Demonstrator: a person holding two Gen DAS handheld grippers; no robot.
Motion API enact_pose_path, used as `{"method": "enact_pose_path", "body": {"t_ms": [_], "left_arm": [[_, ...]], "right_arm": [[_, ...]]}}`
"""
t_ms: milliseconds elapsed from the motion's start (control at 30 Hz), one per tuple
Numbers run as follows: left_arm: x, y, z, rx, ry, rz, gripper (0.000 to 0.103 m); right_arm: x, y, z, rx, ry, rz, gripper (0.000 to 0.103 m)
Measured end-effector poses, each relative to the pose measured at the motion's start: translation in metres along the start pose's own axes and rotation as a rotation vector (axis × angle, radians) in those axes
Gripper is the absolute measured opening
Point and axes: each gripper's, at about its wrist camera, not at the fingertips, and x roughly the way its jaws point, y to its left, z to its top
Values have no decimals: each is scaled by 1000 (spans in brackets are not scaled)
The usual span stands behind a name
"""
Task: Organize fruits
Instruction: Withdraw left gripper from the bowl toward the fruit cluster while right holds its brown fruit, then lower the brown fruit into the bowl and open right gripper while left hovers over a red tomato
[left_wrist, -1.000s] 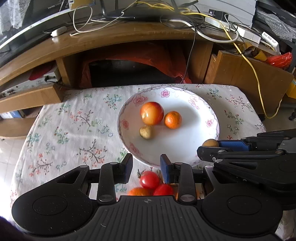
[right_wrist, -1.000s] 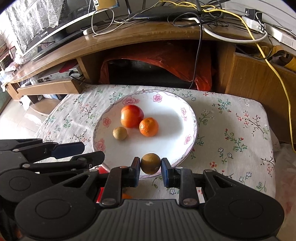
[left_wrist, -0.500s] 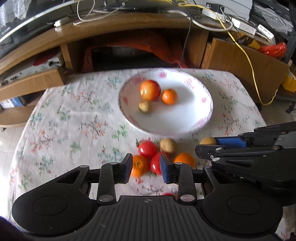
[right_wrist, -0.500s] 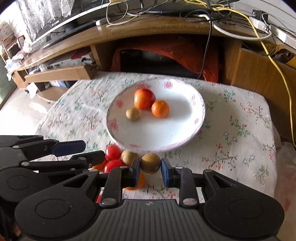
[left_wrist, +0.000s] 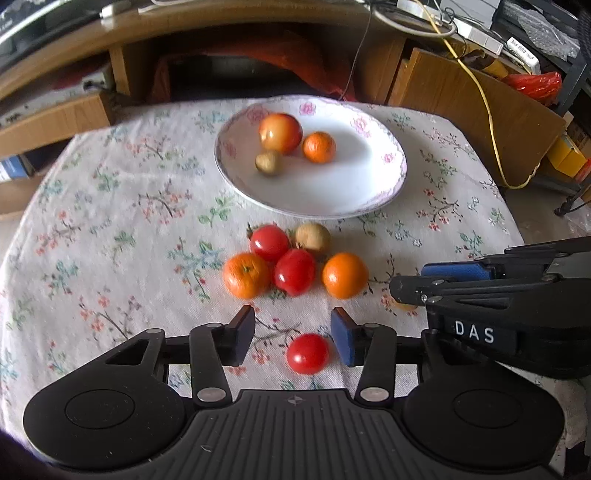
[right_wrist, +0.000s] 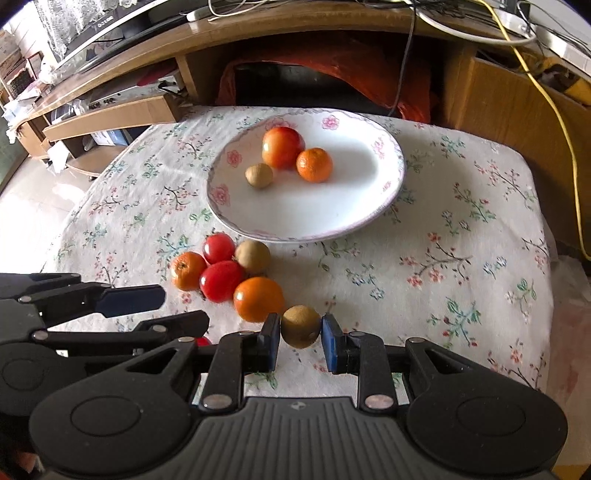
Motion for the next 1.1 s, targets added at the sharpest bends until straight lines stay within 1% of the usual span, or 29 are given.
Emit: {"method": "enact_pose_path", "body": {"t_ms": [67,100,133,233,500,633,733,900,933,967,1033,1100], "left_arm": [[2,-1,-2,-6,14,-12,55],[3,-3,-3,-1,18,-12,59],[4,-5,-5,7,23,-13,60],[9,-9,-7,22,39,-11,60],[13,-11,-8,22,48,-16,60],[17,-11,-9,27,64,-13,61],[19,-11,-10,25,69,-13,62],[21,-12,-9,26,68,-25,64],[21,-12,-9,26,69,-29,64],[21,-12,-9,25,70,-33,64],[19,-13,-9,27,69,-37,64],[19,-12,-9,26,68,-36,64]], "right_arm": [[0,-3,-1,7,6,-2,27],[1,-3,-1,7,7,-6,28],[1,-4,-1,6,8,-10,28],[0,-5,1,13,6,5,31],[6,-13,2,34,17,8,31],[12,-15,7,59,19,45,31],[21,-7,11,38,24,58,31],[29,-4,14,16,34,48,30],[30,-4,13,11,34,49,30],[30,-3,12,5,31,49,26],[28,-1,11,-15,24,37,26],[24,-1,12,-17,15,43,26]]}}
